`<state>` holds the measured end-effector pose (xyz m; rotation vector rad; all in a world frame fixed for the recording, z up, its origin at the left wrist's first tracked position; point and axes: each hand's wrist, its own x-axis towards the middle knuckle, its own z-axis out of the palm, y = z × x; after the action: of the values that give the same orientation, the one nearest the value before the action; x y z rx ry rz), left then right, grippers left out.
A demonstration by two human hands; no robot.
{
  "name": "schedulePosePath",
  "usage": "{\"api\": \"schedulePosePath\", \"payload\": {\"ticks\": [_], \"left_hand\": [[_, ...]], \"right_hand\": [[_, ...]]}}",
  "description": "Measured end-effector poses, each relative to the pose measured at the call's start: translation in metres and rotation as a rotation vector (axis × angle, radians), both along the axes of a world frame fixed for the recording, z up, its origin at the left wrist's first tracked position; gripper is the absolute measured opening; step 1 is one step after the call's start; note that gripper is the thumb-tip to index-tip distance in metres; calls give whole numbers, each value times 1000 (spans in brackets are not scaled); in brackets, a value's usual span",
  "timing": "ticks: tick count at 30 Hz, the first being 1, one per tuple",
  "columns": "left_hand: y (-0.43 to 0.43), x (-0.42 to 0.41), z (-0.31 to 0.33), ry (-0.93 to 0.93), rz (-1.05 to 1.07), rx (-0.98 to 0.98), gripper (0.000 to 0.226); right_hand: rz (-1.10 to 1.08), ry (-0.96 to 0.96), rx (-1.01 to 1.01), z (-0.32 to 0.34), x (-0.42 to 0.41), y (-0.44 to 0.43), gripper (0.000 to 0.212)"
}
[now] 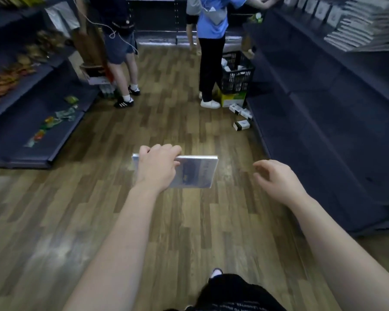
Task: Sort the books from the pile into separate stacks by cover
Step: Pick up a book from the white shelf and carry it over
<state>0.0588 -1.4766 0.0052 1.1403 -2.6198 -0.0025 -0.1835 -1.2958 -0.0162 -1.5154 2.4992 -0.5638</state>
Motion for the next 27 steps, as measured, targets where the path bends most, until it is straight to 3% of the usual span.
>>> {"api": "schedulePosePath", "payload": {"ticks": [15,27], "left_hand": [[-197,-245,8,27,-163,18,7],[-265,-456,2,86,-430,36,11]], "right_hand": [[-160,8,-68,7,-219,-167,29],[-391,11,-51,6,-362,-196,31]]}}
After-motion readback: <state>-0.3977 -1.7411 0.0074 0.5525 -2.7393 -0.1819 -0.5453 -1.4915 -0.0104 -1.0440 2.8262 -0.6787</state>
